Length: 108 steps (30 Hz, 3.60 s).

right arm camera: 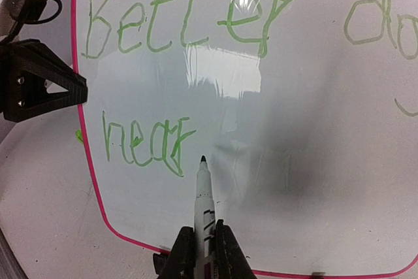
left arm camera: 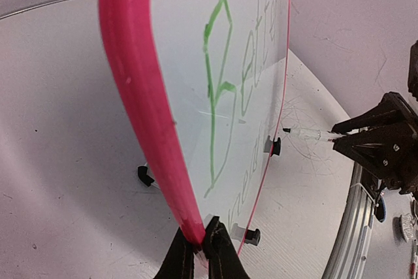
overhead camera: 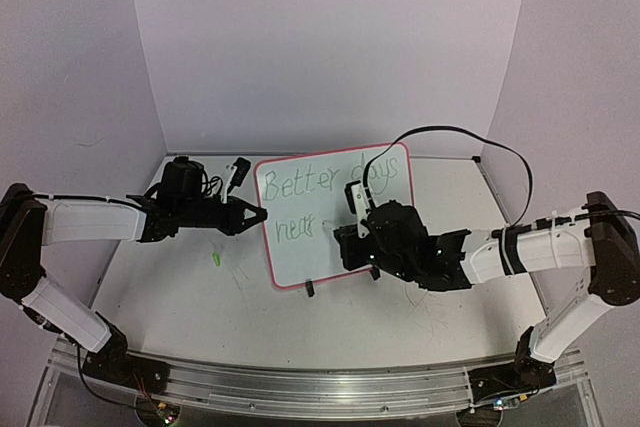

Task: Write a sentence on the whiteboard
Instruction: Write a sentence on the whiteboard, then pick up the pen cap from the center of the board.

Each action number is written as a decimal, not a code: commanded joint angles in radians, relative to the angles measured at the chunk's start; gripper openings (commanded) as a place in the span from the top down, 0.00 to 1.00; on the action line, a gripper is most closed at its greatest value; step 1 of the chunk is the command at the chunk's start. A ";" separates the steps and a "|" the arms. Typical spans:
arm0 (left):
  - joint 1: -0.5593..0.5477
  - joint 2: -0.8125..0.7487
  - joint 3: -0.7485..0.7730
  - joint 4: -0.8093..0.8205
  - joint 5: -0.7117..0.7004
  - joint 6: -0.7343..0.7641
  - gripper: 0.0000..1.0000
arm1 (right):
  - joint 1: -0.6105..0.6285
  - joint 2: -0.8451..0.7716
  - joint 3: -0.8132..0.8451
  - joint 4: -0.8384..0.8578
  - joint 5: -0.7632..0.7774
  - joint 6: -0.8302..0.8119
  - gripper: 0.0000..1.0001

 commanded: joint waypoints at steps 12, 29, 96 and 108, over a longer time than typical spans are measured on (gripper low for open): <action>-0.005 0.029 0.026 -0.062 -0.115 0.088 1.00 | 0.010 0.027 0.029 0.002 -0.023 -0.021 1.00; -0.005 0.022 0.022 -0.063 -0.112 0.088 1.00 | 0.010 0.083 0.077 0.024 0.034 -0.015 1.00; 0.009 0.206 0.154 -0.626 -0.620 -0.279 0.69 | 0.019 -0.551 -0.175 -0.078 0.082 -0.147 1.00; 0.008 0.034 0.159 -0.681 -0.514 -0.274 1.00 | 0.019 -0.461 -0.135 -0.071 0.020 -0.218 1.00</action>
